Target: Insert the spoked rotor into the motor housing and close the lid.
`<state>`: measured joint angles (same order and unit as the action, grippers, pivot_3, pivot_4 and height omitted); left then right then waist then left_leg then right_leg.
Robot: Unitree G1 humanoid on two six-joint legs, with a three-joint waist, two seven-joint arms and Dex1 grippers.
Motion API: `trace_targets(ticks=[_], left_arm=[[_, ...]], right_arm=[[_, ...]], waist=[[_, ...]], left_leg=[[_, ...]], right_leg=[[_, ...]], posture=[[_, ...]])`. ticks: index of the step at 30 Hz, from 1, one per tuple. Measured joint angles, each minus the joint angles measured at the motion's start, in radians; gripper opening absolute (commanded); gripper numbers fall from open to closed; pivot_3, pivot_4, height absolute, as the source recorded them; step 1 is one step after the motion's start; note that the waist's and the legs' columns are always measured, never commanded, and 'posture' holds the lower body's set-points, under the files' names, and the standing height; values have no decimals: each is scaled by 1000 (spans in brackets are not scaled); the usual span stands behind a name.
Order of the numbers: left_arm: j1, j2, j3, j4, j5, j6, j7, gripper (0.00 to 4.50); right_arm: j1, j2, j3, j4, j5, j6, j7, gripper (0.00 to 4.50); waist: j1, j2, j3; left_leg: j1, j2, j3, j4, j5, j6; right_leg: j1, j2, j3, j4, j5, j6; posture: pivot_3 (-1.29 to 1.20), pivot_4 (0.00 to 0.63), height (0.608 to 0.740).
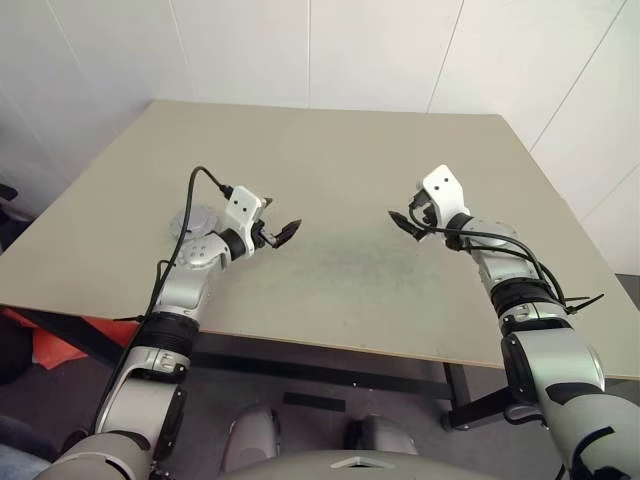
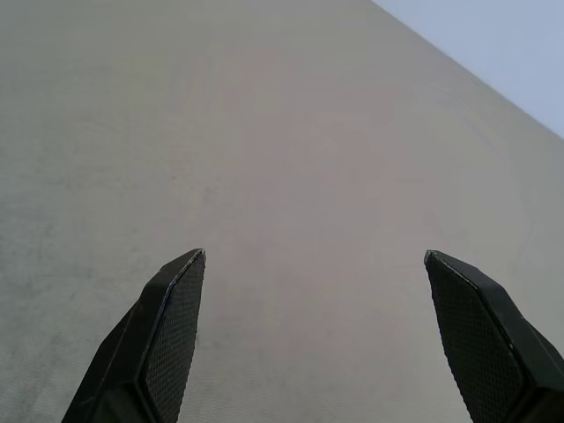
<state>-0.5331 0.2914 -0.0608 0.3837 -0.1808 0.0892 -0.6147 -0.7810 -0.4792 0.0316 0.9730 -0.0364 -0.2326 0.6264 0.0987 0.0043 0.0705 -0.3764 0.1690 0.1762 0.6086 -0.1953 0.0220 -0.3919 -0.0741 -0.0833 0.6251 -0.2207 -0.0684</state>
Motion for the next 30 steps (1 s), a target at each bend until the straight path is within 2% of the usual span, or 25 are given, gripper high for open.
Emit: trace_targets(ticks=[30], left_arm=[[-30,-13,17,48,12,-27,9,4471]], right_arm=[[-2,10,-1,0,-4,-2,-24,4500]], waist=[[0,0,0]], left_leg=[[0,0,0,0,0,0]], right_leg=[[0,0,0,0,0,0]], posture=[[0,0,740]])
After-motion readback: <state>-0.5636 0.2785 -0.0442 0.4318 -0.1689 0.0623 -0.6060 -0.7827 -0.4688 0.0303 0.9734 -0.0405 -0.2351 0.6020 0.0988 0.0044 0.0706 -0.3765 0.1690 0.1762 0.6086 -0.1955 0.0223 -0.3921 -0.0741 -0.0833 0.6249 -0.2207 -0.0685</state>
